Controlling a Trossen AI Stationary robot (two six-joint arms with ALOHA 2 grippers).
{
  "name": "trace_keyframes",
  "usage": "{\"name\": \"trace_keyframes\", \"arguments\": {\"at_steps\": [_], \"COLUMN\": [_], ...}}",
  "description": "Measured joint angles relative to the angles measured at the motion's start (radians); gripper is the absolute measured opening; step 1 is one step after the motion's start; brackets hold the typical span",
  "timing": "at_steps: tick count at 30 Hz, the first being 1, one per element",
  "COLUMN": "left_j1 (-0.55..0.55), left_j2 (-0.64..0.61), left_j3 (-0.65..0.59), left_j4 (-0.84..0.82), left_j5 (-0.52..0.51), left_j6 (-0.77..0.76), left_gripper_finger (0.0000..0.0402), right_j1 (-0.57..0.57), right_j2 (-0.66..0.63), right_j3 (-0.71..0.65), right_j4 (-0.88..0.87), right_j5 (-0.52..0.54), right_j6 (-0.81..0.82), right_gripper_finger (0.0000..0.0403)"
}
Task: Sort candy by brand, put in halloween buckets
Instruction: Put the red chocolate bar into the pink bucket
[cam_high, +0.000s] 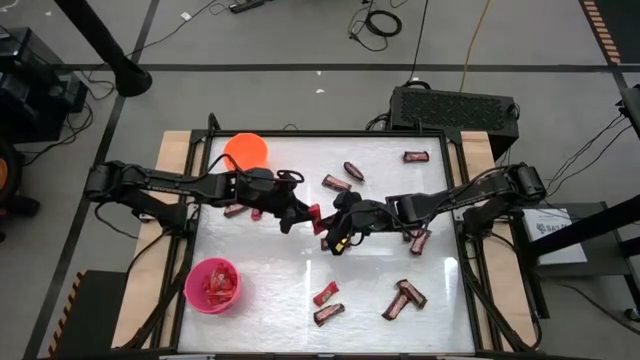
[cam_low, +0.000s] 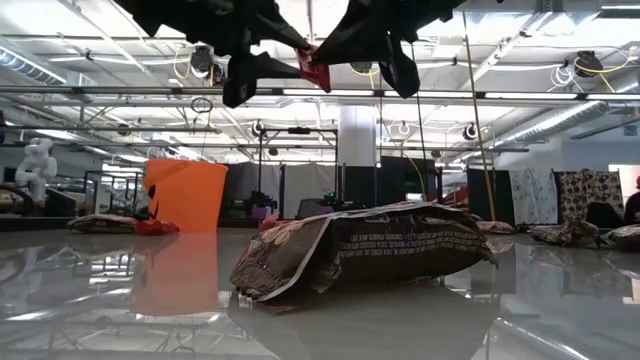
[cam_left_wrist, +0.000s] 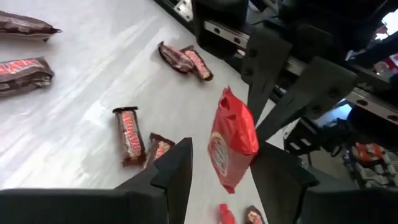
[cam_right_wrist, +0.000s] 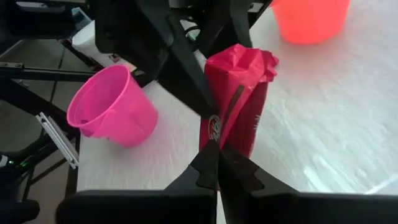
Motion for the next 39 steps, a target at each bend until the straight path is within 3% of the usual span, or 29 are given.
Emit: {"name": "trace_keyframes", "arguments": {"at_steps": [14, 17, 23, 33, 39], "left_j1": [0.000, 0.000, 0.000, 0.002, -0.003], "left_j2": [0.000, 0.000, 0.000, -0.005, -0.070], "left_j3": [0.000, 0.000, 0.000, 0.000, 0.000], "left_j4": [0.073, 0.073, 0.067, 0.057, -0.086], "left_j5": [0.004, 0.007, 0.008, 0.059, 0.109], "left_j6": [0.036, 0.044, 0.045, 0.044, 0.043], "left_gripper_finger": [0.0153, 0.0125, 0.0031, 0.0038, 0.0037], "right_j1": [0.000, 0.000, 0.000, 0.001, -0.002], "right_j2": [0.000, 0.000, 0.000, -0.001, -0.025], "right_j3": [0.000, 0.000, 0.000, 0.001, 0.001], "right_j4": [0.000, 0.000, 0.002, 0.002, -0.008], "right_j5": [-0.015, -0.015, -0.014, -0.026, -0.007], "right_j6": [-0.007, -0.007, -0.042, -0.159, -0.216], "right_gripper_finger": [0.0000, 0.0000, 0.0003, 0.0067, 0.0109]}}
